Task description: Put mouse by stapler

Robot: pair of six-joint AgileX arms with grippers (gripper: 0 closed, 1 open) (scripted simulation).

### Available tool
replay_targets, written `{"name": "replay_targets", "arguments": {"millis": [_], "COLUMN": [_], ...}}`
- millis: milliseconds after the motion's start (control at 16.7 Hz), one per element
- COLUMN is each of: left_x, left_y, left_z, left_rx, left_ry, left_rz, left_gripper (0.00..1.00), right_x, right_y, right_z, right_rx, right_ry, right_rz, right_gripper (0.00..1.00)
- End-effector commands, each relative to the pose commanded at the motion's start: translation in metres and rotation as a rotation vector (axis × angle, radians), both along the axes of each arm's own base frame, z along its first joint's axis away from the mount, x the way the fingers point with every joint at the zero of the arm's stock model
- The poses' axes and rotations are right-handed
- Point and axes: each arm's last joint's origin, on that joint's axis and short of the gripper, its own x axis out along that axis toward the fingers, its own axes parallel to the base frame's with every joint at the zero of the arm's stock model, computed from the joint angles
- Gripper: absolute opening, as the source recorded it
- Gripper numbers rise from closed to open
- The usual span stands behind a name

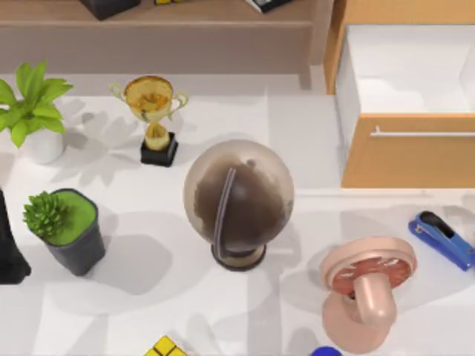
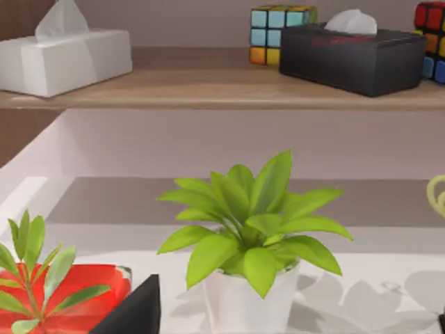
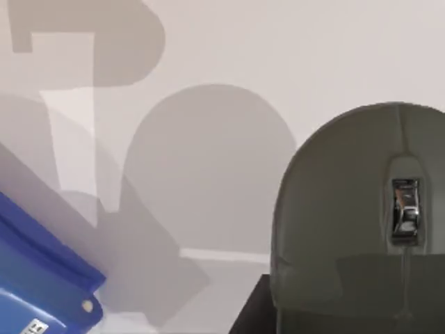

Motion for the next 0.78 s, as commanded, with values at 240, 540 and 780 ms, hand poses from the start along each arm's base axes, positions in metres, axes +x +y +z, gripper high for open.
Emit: {"name": "replay_targets", "arguments": {"millis": [240, 540, 780], "left_x": [0.0, 0.0, 0.0], "left_y": [0.0, 0.0, 0.0], "left_z": [0.0, 0.0, 0.0], "left_rx": [0.0, 0.0, 0.0], "left_ry": [0.0, 0.0, 0.0], "left_rz": [0.0, 0.0, 0.0], "left_gripper": [1.0, 1.0, 1.0], "right_x": [0.003, 0.001, -0.009], "right_y": [0.002, 0.0, -0.001], "right_z": [-0.001, -0.001, -0.006], "right_rx": [0.0, -0.001, -0.006], "right_ry": [-0.019, -0.017, 0.01], "right_rz": [0.011, -0.005, -0.101], "right_gripper": [0.0, 0.0, 0.0]}}
